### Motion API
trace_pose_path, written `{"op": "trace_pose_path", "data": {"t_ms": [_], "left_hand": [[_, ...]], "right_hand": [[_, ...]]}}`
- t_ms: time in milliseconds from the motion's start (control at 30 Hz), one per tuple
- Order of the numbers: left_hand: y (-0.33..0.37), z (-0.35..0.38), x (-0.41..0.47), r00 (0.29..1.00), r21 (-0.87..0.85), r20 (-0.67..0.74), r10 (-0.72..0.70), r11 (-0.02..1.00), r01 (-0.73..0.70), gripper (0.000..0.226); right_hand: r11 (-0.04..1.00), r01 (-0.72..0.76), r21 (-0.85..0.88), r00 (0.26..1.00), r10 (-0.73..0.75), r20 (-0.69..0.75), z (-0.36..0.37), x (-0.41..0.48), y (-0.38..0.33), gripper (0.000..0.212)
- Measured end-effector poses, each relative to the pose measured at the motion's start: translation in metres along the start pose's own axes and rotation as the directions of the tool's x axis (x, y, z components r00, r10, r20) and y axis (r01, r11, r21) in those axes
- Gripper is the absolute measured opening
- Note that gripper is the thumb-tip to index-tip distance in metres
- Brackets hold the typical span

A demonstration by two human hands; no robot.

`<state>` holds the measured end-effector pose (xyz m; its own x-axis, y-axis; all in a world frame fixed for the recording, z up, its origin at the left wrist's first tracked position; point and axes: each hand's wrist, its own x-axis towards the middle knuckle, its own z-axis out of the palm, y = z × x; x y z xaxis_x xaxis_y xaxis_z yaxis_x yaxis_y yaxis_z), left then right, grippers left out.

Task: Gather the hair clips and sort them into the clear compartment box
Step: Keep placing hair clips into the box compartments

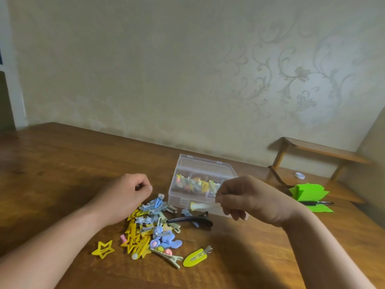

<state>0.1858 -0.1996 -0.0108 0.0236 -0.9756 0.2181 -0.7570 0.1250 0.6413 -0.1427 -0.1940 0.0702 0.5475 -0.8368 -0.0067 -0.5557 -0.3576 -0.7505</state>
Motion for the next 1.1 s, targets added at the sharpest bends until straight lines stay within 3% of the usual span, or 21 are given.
{"op": "trace_pose_path", "data": {"t_ms": [167,267,367,533,833,1100], "left_hand": [[-0.003,0.001,0.0,1.0,0.002,-0.008,-0.008,1.0,0.008,0.022],[-0.002,0.001,0.001,1.0,0.004,-0.006,-0.006,1.0,0.006,0.022],[-0.002,0.001,0.001,1.0,-0.002,-0.01,-0.006,1.0,0.006,0.022],[-0.001,0.001,0.001,1.0,0.004,-0.011,0.005,1.0,-0.005,0.021],[-0.002,0.003,0.002,1.0,-0.004,-0.012,0.015,1.0,-0.015,0.021],[-0.003,0.002,0.0,1.0,0.008,-0.017,0.001,1.0,-0.001,0.02]], "right_hand": [[0.997,-0.071,-0.018,0.939,0.061,-0.339,-0.001,0.009,0.024,0.014],[0.981,-0.157,-0.117,0.824,0.064,-0.563,0.001,0.015,0.03,0.016],[0.906,-0.329,-0.265,0.715,0.056,-0.697,-0.002,0.017,0.033,0.015],[0.777,-0.506,-0.374,0.683,0.097,-0.724,-0.001,0.02,0.037,0.013],[0.628,-0.61,-0.483,0.672,0.087,-0.735,0.003,0.028,0.035,0.012],[0.676,-0.538,-0.503,0.753,0.118,-0.647,0.006,0.026,0.035,0.022]]}}
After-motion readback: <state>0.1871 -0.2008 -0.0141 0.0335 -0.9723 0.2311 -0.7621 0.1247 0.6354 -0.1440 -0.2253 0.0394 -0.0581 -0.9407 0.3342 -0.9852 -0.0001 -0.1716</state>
